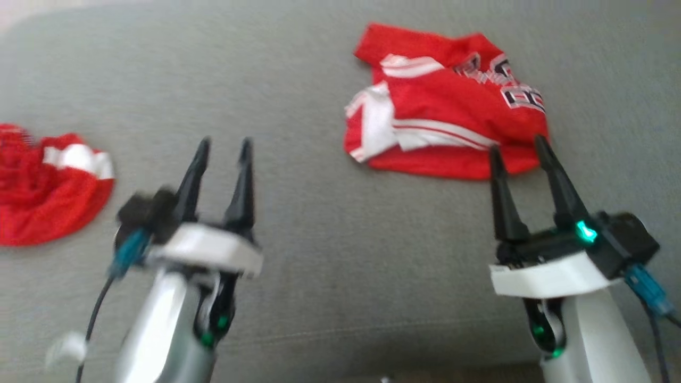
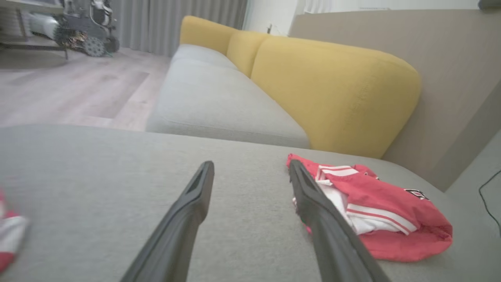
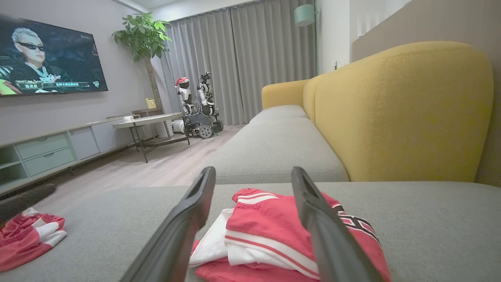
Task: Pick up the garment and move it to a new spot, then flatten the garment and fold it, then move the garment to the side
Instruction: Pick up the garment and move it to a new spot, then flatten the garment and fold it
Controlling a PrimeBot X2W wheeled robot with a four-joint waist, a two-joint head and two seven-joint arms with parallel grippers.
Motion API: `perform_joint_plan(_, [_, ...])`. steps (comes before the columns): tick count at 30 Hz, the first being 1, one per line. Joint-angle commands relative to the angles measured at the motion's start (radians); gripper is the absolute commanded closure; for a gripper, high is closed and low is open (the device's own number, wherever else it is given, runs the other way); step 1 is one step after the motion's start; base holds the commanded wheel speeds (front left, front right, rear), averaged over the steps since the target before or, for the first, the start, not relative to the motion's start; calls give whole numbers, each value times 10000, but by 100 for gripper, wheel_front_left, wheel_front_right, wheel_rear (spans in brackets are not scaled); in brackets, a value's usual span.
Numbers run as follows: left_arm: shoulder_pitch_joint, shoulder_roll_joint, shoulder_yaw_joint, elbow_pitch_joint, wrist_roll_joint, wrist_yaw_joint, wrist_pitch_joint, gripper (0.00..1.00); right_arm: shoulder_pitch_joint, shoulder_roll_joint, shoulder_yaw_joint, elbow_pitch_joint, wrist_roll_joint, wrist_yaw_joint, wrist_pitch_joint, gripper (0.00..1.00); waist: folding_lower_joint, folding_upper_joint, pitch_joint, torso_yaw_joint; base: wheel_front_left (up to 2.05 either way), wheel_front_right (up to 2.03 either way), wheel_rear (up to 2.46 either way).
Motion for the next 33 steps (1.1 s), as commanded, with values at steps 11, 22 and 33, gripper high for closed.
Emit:
perform_joint_plan(11, [2953,-102,1533,-2896,1021,100,-121,0,1144,70,-841,-257,-444,65,-42,0,0,-1,-1790,1262,0,0,0])
perform_joint_plan(22, [3876,-105,1374,-3349,2718,351,-122,0,1725,70,-876,-146,-320,65,-42,0,0,-1,-2258,1336,0,0,0])
perform_joint_plan(33, [3963,-106,1334,-3370,3027,552,-122,0,1825,70,-739,38,-62,65,-42,0,0,-1,-2388,1303,0,0,0])
